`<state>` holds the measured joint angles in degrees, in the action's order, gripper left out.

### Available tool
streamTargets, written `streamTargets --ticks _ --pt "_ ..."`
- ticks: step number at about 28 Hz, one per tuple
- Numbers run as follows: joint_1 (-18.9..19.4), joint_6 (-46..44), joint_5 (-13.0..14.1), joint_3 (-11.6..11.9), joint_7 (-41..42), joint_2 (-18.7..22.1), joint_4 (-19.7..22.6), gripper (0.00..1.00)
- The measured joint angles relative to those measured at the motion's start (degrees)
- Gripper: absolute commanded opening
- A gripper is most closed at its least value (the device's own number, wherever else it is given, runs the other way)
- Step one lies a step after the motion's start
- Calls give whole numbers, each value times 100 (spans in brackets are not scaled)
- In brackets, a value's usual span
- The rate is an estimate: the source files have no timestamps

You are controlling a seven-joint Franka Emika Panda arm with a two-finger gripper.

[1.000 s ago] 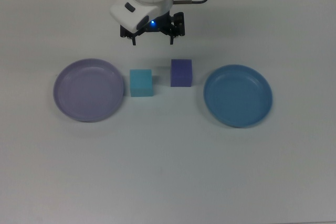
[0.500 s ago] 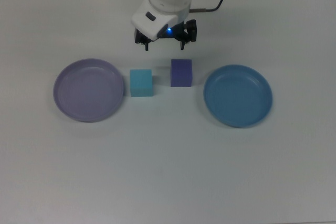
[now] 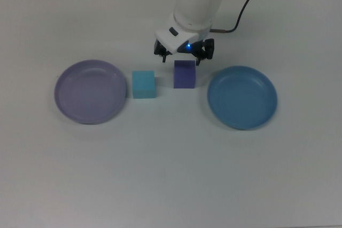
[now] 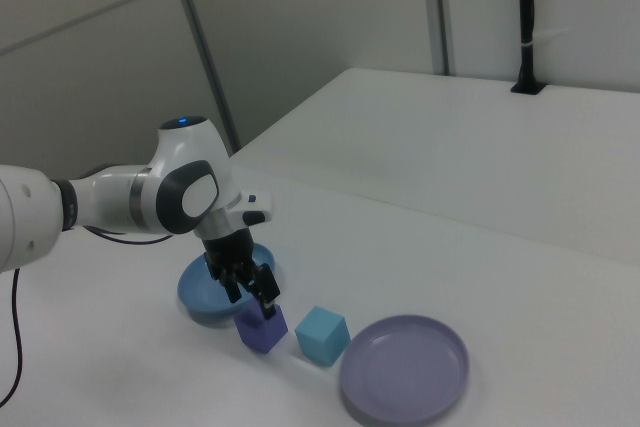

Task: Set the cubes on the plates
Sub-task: 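Close the gripper on the dark purple cube and lift it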

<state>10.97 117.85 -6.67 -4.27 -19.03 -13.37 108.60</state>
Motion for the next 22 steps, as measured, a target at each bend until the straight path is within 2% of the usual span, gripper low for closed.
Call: streamTargets --ticks 5,11,12,13,14,15,16,22 --pt "155 94 -164 -1 -296 -230 0 100" --pt "213 136 -184 1 -387 -415 -23 98" --pt "213 138 -184 5 -388 -437 -36 88" --pt "212 138 -184 8 -388 -446 -41 74" --pt "212 138 -184 9 -388 -454 -45 54" --pt "212 139 -184 10 -388 -459 -46 33" --pt "212 139 -184 11 -388 -464 -48 0" --pt "211 141 -184 14 -392 -471 -67 0"
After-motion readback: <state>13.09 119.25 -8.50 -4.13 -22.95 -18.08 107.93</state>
